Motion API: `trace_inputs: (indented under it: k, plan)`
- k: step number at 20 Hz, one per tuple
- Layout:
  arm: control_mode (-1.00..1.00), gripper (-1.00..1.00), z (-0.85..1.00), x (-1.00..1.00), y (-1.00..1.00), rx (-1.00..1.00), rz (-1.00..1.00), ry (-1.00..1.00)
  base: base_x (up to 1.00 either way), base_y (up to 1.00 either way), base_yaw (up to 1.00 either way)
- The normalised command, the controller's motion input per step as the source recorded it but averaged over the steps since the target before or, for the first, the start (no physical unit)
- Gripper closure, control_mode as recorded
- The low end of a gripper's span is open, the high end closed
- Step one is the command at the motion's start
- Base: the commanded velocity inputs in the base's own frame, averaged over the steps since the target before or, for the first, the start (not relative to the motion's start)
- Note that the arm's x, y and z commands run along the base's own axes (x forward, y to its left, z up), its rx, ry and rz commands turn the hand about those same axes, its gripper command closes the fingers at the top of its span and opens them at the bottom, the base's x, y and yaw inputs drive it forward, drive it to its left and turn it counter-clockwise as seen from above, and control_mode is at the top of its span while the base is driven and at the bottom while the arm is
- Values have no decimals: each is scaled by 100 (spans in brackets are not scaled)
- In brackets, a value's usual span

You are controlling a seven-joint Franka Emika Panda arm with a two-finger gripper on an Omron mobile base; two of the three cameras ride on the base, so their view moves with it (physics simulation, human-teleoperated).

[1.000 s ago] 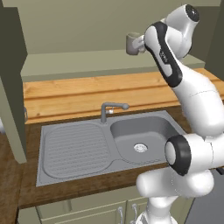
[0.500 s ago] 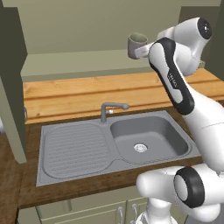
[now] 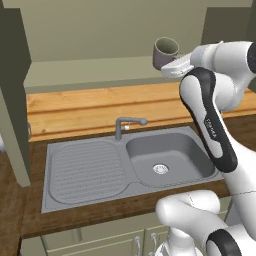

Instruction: Gather all objects into one cabinet and sort the glasses and bowls to opposite sides.

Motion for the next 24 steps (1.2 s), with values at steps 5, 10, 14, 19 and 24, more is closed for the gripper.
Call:
trace_inputs:
  k: [5,10,14,19,24]
  plan:
    - [-100,100,0,0,0,0,0,0,0,0,0]
    - [100,100,0,0,0,0,0,0,-57,-2,0]
    - [100,100,0,0,0,0,0,0,-100,-7,0]
    - [100,100,0,0,0,0,0,0,-100,-4,0]
    - [100,100,0,0,0,0,0,0,-94,-1,5]
